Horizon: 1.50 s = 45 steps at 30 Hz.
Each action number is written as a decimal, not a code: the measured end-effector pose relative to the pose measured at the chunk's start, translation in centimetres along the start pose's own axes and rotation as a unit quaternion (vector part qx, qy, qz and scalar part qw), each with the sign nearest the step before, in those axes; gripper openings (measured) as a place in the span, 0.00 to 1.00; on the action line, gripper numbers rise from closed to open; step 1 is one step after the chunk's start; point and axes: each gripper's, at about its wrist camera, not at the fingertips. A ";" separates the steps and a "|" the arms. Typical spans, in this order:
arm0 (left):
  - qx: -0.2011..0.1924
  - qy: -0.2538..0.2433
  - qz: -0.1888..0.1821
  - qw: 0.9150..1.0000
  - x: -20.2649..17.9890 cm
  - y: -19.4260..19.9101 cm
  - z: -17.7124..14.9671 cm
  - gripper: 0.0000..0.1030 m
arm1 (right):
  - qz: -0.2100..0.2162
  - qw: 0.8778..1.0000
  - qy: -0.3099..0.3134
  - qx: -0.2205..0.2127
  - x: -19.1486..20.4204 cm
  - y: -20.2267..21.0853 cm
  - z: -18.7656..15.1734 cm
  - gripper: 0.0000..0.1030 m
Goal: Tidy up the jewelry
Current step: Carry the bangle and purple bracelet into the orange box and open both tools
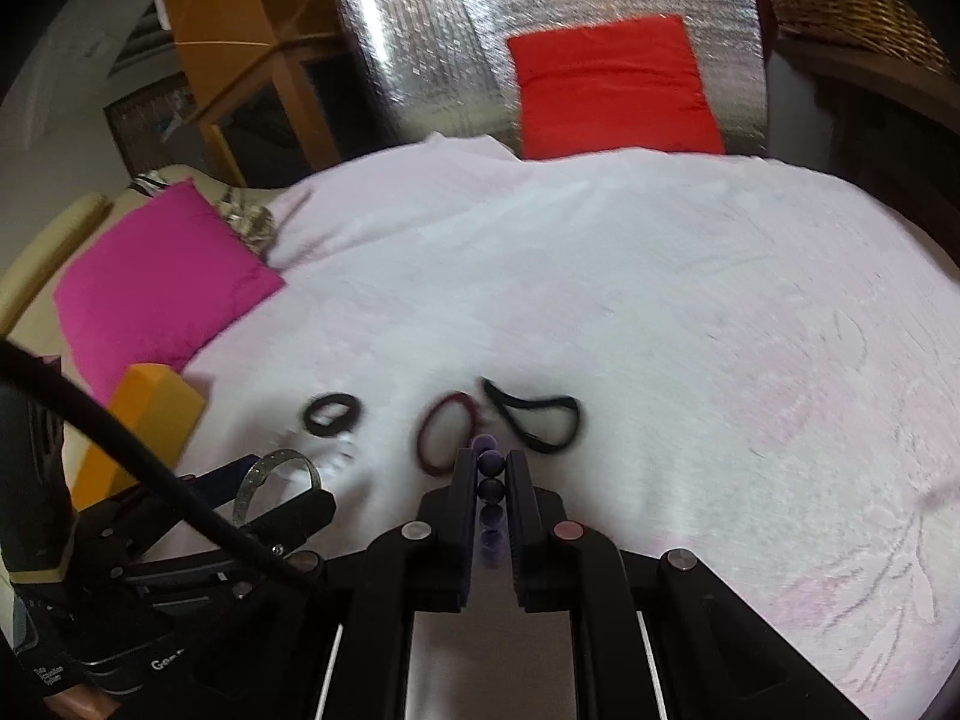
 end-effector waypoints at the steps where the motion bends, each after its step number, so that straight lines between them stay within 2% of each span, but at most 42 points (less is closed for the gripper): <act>1: -0.006 0.008 0.008 1.000 0.8 0.9 0.0 0.60 | 0.006 1.000 0.002 -0.002 0.7 0.1 0.0 0.10; 6: -0.038 0.044 0.038 0.998 4.4 5.0 -0.1 0.60 | 0.035 0.999 0.015 -0.009 4.4 0.4 0.1 0.10; 10: -0.066 0.076 0.067 0.993 7.9 8.8 -0.8 0.60 | 0.064 0.997 0.032 -0.010 8.5 0.2 -0.2 0.10; 14: -0.082 0.109 0.105 0.985 12.1 11.9 -2.1 0.60 | 0.099 0.994 0.048 -0.001 13.0 -0.2 -0.5 0.10; 18: -0.080 0.148 0.144 0.975 16.4 13.7 -3.8 0.60 | 0.130 0.989 0.067 0.005 17.5 -0.9 -1.3 0.10; 24: -0.058 0.203 0.183 0.960 22.0 15.0 -7.8 0.60 | 0.188 0.977 0.092 0.033 24.2 -1.9 -3.3 0.10; 29: -0.030 0.228 0.196 0.953 24.5 15.0 -11.2 0.60 | 0.223 0.967 0.109 0.055 28.9 -3.5 -4.7 0.10; 35: 0.008 0.242 0.209 0.947 26.2 13.5 -13.8 0.60 | 0.226 0.962 0.129 0.086 31.5 -6.4 -6.3 0.10; 45: 0.062 0.236 0.202 0.949 26.6 10.0 -14.8 0.62 | 0.208 0.961 0.139 0.118 33.2 -11.2 -6.9 0.11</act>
Point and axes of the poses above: each gripper's, at about its wrist camera, not at the fingertips, and y roughly against the way its jaws point, x to its left, z to its top, and after that the axes turned 10 degrees about -y, right-handed
